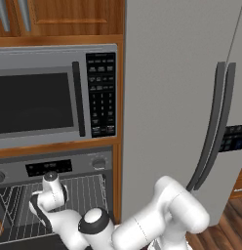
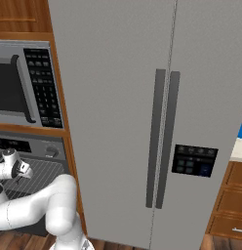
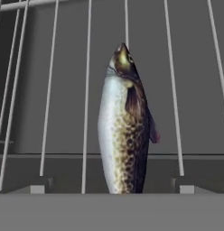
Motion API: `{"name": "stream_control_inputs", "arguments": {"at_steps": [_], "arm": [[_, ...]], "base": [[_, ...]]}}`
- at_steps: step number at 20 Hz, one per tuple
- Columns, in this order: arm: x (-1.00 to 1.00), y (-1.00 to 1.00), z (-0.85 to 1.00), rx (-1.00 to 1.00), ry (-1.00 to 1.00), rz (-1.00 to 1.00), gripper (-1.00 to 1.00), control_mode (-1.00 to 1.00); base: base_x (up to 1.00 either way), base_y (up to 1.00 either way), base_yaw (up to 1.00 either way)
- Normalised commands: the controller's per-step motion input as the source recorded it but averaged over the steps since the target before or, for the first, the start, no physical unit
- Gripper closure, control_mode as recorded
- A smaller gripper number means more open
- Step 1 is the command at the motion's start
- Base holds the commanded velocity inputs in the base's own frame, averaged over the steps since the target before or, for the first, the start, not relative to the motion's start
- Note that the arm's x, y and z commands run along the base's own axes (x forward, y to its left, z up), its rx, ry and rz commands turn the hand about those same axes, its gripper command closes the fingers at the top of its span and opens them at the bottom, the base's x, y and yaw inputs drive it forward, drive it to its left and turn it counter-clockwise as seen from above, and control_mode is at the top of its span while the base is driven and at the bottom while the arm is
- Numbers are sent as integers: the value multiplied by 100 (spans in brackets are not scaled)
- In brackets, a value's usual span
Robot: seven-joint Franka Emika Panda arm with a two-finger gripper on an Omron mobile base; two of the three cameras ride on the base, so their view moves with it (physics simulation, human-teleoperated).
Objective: Take the fish from the oven and place it on the plate on the counter.
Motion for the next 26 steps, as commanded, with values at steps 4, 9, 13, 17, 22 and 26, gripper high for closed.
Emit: {"name": "stream_control_inputs", "arguments": {"at_steps": [4, 9, 13, 17, 22, 26], "arm": [[2, 0, -58, 0, 0, 0, -100, -100], [0, 0, -71, 0, 0, 0, -100, -100], [-1, 0, -28, 0, 0, 0, 100, -100], [0, 0, -20, 0, 1, 0, 100, -100], [0, 0, -16, 0, 9, 0, 100, -100], [0, 0, -17, 0, 13, 0, 100, -100]], "base": [[0, 0, 0], [0, 0, 0], [0, 0, 0], [0, 0, 0], [0, 0, 0], [0, 0, 0]]}}
